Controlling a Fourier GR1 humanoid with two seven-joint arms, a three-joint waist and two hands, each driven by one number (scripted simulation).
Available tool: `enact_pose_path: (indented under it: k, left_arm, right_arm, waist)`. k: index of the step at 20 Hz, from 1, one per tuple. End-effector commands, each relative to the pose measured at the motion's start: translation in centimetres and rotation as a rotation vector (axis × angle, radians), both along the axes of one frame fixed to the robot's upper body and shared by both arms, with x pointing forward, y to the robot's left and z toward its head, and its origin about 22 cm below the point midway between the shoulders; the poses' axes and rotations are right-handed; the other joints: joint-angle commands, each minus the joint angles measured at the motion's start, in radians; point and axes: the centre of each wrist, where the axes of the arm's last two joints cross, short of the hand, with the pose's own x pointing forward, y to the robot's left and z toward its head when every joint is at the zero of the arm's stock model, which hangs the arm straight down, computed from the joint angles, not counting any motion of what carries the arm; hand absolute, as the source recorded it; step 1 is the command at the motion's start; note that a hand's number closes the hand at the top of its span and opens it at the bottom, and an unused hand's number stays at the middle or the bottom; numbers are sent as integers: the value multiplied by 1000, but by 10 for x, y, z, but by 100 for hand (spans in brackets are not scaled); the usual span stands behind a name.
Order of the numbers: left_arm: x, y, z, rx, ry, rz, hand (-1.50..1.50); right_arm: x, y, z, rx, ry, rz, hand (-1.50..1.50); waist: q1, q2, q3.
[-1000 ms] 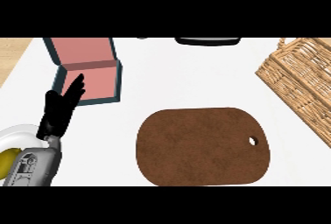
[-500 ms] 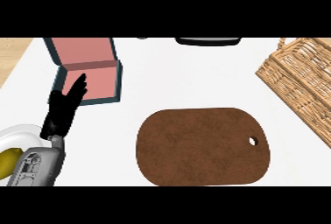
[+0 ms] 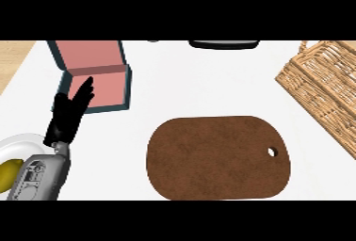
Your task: Pick the tomato from the cutting board and place it in the basket
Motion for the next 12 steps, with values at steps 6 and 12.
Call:
enact_pose_path:
  k: [6,12]
  left_arm:
    - [-1,5,3,1,-1,3,0]
    - [-3,0,12,10,-6,-24,0]
  right_arm:
    - [9,-19,-37,233,27,-9,-150]
    - [7,-30,-31,407,-159,-63,-150]
  waist:
    - [-3,-1,0]
    - [6,0,2]
